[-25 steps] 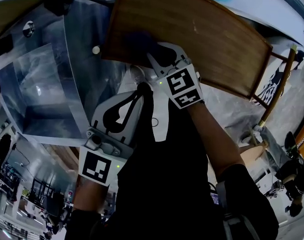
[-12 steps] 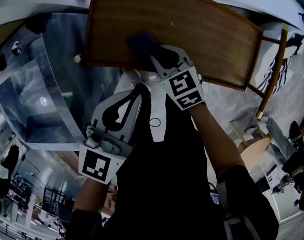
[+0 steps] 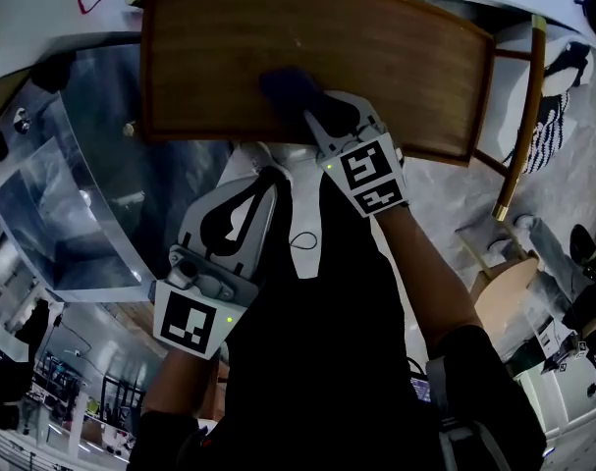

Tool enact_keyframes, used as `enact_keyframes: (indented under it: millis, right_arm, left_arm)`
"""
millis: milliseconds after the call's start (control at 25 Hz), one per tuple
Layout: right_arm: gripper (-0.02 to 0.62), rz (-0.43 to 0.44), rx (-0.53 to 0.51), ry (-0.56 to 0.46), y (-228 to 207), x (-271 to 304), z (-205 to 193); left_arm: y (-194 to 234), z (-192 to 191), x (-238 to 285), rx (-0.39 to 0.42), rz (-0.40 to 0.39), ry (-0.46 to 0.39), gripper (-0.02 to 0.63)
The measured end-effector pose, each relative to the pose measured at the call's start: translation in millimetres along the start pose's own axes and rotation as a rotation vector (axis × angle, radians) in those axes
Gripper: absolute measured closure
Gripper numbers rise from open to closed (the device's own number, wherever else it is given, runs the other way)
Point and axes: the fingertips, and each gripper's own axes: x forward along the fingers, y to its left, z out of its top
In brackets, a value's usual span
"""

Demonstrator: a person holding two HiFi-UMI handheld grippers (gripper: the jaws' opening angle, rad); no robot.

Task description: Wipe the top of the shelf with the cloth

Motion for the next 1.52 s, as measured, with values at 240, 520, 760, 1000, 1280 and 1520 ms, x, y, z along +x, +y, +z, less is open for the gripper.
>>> enact_keyframes:
  millis: [240, 520, 760, 1000, 1280, 1520]
  right_arm:
    - [0.503, -0.037, 0.037, 0.004, -23.3, -22.3, -18.8]
    - [0.503, -0.086, 0.075, 0.0, -50.4, -48.3, -40.3]
    - [0.503, -0.126, 0.113, -0.008, -71.9, -69.4, -57.4]
    - [0.503, -0.163, 0.148, -0.015, -93.3, -89.6, -73.1]
    - [0.503, -0.202, 0.18, -0.022, -115.3, -112.5, -89.8]
    - [0.503, -0.214, 0.19, -0.024, -120.3, -120.4, -93.3]
  left_arm:
    - [-19.8, -2.3, 18.1, 0.007, -0.036, 0.015, 0.583]
    - [-43.7, -3.6, 40.0, 0.028, -0.08, 0.032, 0.583]
    - [-63.3, -4.8, 59.1, 0.047, -0.119, 0.05, 0.583]
    - [-79.8, -4.1, 78.6, 0.069, -0.149, 0.063, 0.583]
    - [-99.8, -3.9, 100.9, 0.089, -0.186, 0.076, 0.583]
    - [-112.2, -3.5, 112.7, 0.097, -0.213, 0.087, 0.583]
